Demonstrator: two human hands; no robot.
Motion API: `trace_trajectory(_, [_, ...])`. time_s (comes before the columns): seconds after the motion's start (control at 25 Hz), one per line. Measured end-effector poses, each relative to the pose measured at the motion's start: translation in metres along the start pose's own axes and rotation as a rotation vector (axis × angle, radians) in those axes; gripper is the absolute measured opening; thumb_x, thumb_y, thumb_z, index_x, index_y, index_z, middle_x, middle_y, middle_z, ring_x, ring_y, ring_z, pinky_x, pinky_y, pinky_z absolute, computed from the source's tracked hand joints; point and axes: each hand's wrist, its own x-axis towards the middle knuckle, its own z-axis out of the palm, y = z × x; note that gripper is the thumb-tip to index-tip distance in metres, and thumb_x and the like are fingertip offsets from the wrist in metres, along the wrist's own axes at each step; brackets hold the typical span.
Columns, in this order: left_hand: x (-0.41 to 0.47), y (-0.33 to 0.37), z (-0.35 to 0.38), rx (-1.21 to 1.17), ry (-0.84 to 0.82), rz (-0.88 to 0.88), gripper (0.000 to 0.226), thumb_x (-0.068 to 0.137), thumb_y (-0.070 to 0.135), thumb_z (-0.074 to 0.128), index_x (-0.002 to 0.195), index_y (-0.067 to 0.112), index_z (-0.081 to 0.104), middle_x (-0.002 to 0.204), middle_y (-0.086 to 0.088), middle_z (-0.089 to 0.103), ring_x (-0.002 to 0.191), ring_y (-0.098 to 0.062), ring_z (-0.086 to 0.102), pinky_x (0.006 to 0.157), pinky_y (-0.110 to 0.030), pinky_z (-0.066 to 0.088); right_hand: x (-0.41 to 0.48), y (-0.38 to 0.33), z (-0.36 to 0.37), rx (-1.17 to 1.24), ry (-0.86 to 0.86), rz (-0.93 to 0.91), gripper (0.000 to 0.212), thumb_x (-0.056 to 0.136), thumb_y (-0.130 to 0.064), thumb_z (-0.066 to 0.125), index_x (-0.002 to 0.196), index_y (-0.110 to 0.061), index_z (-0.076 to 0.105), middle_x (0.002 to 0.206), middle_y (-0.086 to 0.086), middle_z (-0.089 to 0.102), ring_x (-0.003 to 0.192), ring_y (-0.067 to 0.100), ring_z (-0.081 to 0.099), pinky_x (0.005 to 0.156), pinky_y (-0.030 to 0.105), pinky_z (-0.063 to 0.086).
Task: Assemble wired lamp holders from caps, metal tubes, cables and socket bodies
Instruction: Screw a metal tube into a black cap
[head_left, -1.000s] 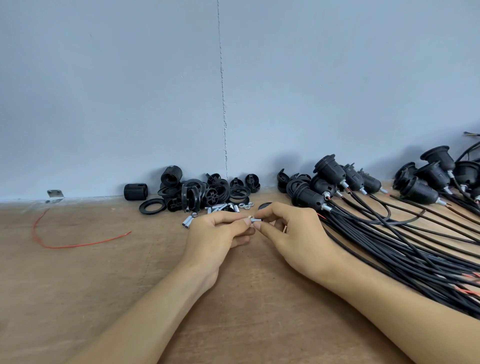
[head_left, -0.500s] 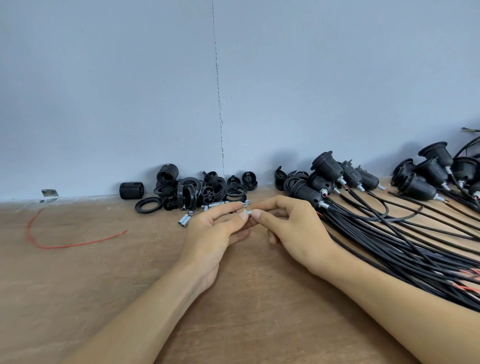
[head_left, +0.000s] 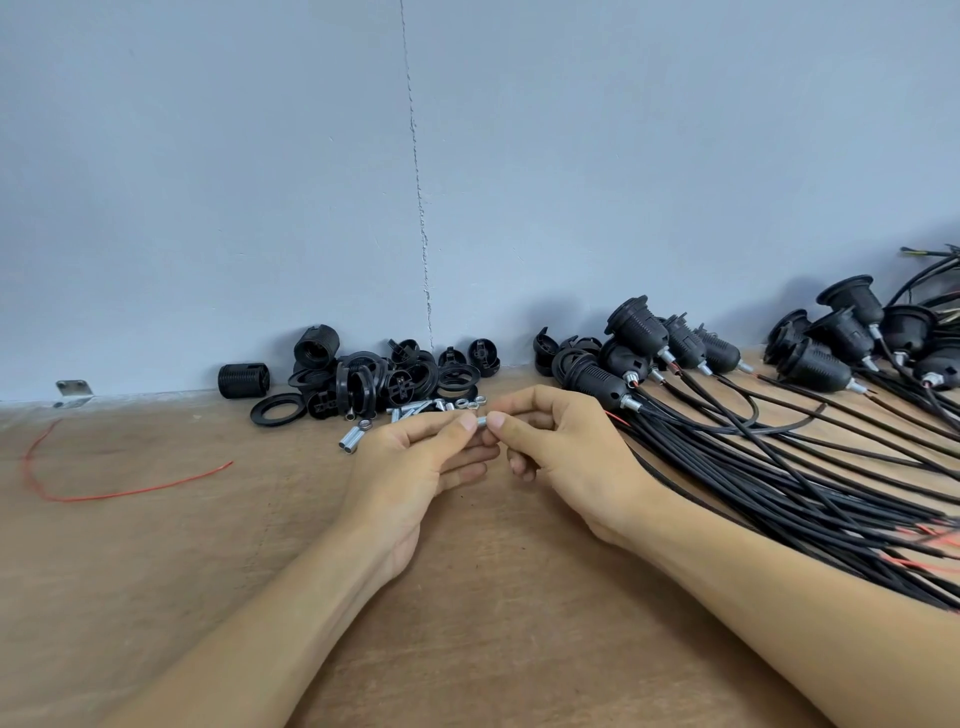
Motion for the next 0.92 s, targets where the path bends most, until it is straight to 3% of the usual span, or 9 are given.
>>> trace_trajectory(0.12, [-0.0006,-0.0003,-0.0002,-0.016,0.0,0.027,0.016,0.088,0.005,0.072,0.104,0.005,0.077,0.095,-0.016,0.078,0.093,-0.025,0.077,0.071,-0.025,0.061,-0.0014,-0.0003,0.0009,0.006,0.007,0.029,0.013,0.095,-0.021,0.068,0.093,-0.009,0.071,0.075,0.005,0.074,0.048,0.009,0.051,0.047,0.022,0.043])
trace_trajectory(0.28, [-0.0016,-0.0018,0.0025,0.017,0.001,0.067,0.017,0.085,0.004,0.075,0.102,0.007,0.077,0.094,-0.013,0.079,0.092,-0.024,0.077,0.072,-0.024,0.061,-0.0011,-0.0027,0.0016,-0.206,0.067,0.079,0.049,0.097,-0.055,0.054,0.07,-0.017,0.068,0.063,0.003,0.07,0.04,0.008,0.048,0.045,0.021,0.039])
trace_trajectory(0.36, [-0.0016,-0.0024,0.0033,0.022,0.004,0.075,0.016,0.085,0.006,0.076,0.1,0.009,0.078,0.094,-0.012,0.079,0.092,-0.023,0.077,0.073,-0.024,0.061,0.0001,-0.0042,-0.0018,-0.262,0.082,0.079,0.057,0.096,-0.064,0.046,0.072,-0.017,0.067,0.061,0.002,0.068,0.041,0.009,0.05,0.046,0.022,0.039])
trace_trajectory(0.52, [-0.001,-0.002,0.0017,-0.001,0.004,0.077,0.015,0.086,0.006,0.075,0.101,0.008,0.078,0.096,-0.013,0.079,0.092,-0.023,0.077,0.072,-0.023,0.06,-0.0004,-0.0036,-0.0064,-0.255,-0.034,-0.003,0.017,0.095,-0.038,0.065,0.095,-0.021,0.065,0.071,-0.008,0.067,0.046,0.001,0.049,0.047,0.016,0.038])
trace_trajectory(0.6, [-0.0008,-0.0019,0.0021,0.003,0.016,0.076,0.015,0.086,0.005,0.075,0.1,0.008,0.078,0.095,-0.013,0.079,0.091,-0.024,0.077,0.071,-0.022,0.059,0.0007,-0.0045,-0.0059,-0.371,-0.027,0.0,0.033,0.098,-0.046,0.056,0.079,-0.021,0.067,0.064,-0.007,0.066,0.043,0.0,0.049,0.046,0.012,0.035])
trace_trajectory(0.68, [-0.001,-0.0018,0.0029,0.007,0.02,0.079,0.015,0.086,0.006,0.075,0.1,0.009,0.078,0.094,-0.012,0.079,0.09,-0.023,0.077,0.071,-0.023,0.06,0.0006,-0.0055,-0.0058,-0.339,-0.009,0.033,0.053,0.099,-0.059,0.045,0.074,-0.017,0.066,0.062,-0.002,0.066,0.039,0.003,0.047,0.041,0.014,0.034])
trace_trajectory(0.8, [-0.0013,-0.0019,0.0027,0.02,0.011,0.088,0.016,0.087,0.006,0.074,0.102,0.008,0.077,0.094,-0.012,0.079,0.09,-0.022,0.077,0.072,-0.023,0.06,-0.0003,-0.0064,-0.0066,-0.241,-0.044,0.001,0.03,0.097,-0.046,0.059,0.09,-0.016,0.063,0.073,-0.002,0.067,0.041,0.011,0.048,0.038,0.018,0.035])
trace_trajectory(0.92, [-0.0014,-0.0021,0.003,0.038,0.011,0.088,0.014,0.087,0.006,0.075,0.1,0.01,0.078,0.093,-0.011,0.079,0.09,-0.021,0.077,0.074,-0.025,0.061,0.0003,-0.0051,-0.0055,-0.264,-0.043,0.039,0.051,0.099,-0.056,0.049,0.073,-0.014,0.063,0.059,0.0,0.063,0.037,0.009,0.045,0.037,0.017,0.034])
